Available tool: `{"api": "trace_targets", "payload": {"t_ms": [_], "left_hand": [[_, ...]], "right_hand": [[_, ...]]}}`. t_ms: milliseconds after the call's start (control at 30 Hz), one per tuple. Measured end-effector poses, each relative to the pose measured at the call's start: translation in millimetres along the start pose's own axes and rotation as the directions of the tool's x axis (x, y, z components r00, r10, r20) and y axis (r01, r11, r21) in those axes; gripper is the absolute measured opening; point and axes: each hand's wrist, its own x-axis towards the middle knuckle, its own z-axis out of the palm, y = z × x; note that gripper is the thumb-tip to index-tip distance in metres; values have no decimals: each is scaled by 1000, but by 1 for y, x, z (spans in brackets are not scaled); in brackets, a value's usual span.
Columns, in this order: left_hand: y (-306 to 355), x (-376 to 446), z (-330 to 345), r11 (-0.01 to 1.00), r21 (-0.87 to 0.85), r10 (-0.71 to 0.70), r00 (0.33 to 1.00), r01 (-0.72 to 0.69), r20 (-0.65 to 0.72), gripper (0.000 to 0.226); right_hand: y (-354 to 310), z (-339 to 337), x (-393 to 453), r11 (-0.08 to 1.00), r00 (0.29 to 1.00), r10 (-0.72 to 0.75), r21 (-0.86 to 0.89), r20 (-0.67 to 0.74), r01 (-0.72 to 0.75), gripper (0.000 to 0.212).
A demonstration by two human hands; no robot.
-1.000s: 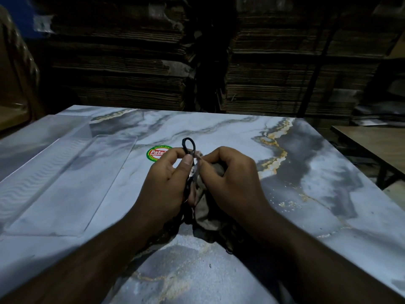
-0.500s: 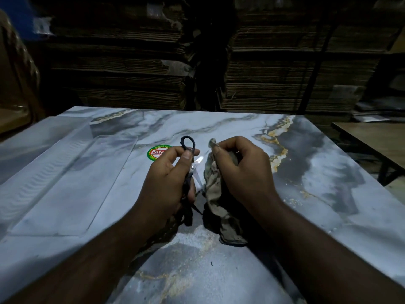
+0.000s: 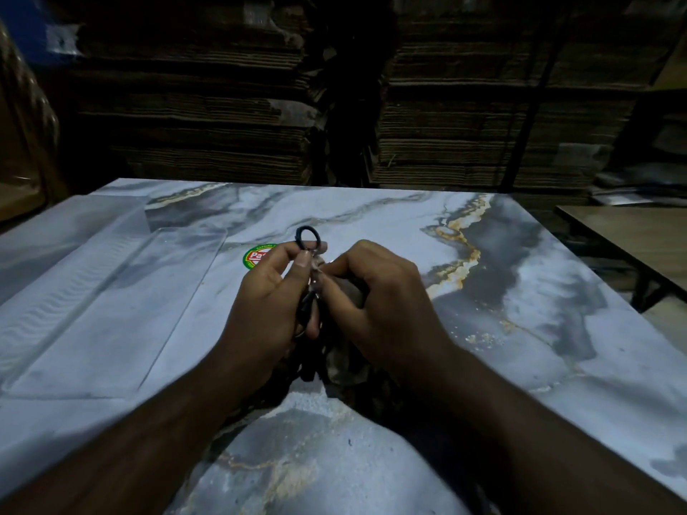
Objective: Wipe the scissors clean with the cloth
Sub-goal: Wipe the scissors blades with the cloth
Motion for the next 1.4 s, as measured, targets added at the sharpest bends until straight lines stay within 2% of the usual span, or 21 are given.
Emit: {"api": "trace_targets", "payload": {"t_ms": [133,300,367,467,633,800,967,1133,1300,1400], "left_hand": [[0,-1,-2,999,51,-1,1000,-1,26,21],[2,-2,-1,998,62,8,1000,-8,-3,22],[1,-2,-4,998,66,10,1000,-11,18,21],[1,-2,-5,996,93,2,999,-6,36,20],[3,-2,-1,998,58,24,999,-25,28,21],[3,-2,-2,996,86,6,999,-9,34,19],[2,-1,-1,998,65,24,1000,-24,13,21],[2,-3,-3,998,64,19,1000,-20,13,20],[1,-3,0,995,93,31,1000,-31,-3,20],[3,-3,-1,995,94,22,1000,-23,7,20]], "right_hand": [[16,-2,7,990,986,143,-1,-85,-143,10],[2,3,-3,1000,1000,-16,-26,4,16,9],[6,4,1,1000,1000,14,-19,-23,-15,11],[14,4,6,991,988,136,13,-72,-136,12],[-2,5,-4,1000,1000,22,-4,-10,-22,10],[13,5,6,984,979,177,51,-97,-173,12],[-1,7,-4,998,999,45,43,-17,-44,11],[9,5,6,985,982,168,54,-84,-164,11],[0,3,-4,999,1000,18,31,-5,-18,11],[8,4,4,996,993,92,14,-75,-92,13]]}}
